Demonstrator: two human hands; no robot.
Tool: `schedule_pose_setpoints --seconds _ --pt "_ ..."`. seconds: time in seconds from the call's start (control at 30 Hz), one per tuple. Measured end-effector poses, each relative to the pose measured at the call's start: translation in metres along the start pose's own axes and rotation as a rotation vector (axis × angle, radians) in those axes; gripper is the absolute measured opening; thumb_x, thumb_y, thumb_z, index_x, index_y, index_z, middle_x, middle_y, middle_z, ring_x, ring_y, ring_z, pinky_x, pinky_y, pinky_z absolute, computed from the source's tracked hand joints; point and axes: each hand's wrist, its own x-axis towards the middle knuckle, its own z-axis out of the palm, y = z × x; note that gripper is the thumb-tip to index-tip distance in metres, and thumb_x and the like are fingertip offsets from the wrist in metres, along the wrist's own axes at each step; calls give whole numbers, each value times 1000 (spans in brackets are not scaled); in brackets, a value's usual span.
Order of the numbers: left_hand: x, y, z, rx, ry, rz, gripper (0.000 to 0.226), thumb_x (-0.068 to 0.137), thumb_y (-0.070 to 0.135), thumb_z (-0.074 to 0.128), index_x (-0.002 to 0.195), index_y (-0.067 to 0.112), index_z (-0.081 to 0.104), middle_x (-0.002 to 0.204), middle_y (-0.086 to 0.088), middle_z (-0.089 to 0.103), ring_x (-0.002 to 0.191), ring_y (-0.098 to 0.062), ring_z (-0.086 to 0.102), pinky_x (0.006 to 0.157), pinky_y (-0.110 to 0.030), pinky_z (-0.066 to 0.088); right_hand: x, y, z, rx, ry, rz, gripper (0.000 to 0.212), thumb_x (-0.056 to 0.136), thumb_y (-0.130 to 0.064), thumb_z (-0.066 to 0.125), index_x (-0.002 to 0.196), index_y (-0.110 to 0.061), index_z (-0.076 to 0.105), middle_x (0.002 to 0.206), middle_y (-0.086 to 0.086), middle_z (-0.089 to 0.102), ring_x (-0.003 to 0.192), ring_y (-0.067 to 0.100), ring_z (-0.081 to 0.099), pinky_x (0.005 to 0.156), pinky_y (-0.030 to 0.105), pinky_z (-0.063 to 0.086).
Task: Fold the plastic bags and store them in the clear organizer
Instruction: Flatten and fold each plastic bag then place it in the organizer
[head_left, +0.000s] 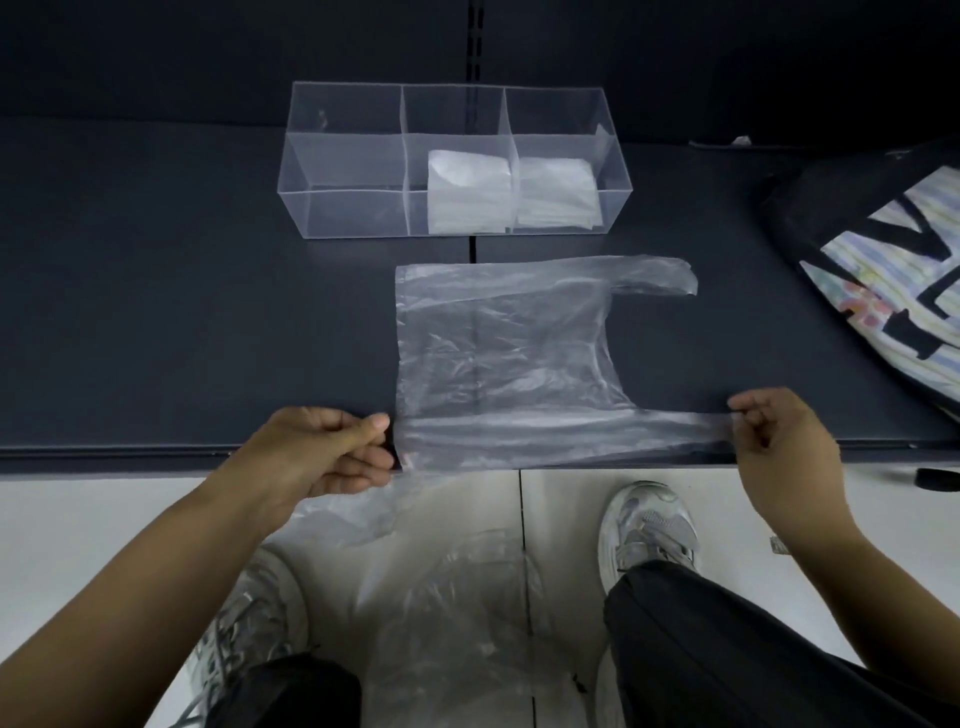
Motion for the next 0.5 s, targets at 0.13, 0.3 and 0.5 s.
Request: schedule_pose_setpoints --seconds 0.13,0.3,0.5 --pt "2 17 -8 56 -19 35 33 86 36 65 94 4 68 80 -12 75 72 -24 73 51 -22 55 29 -11 -6 -35 32 -12 23 90 -9 55 113 -10 60 103 7 54 88 15 46 76 24 33" --pt "43 60 2 41 180 164 31 90 37 63 85 6 66 51 -3 66 44 -14 64 39 -17 47 108 -46 9 203 20 123 34 94 -37 54 77 -9 62 81 9 62 81 22 54 72 28 36" --pt "83 92 22 -27 154 112 22 86 22 71 72 8 62 38 6 56 31 -2 52 32 -11 38 145 -57 35 227 -48 155 28 80 -37 74 89 -11 70 95 6 69 93 21 63 89 36 50"
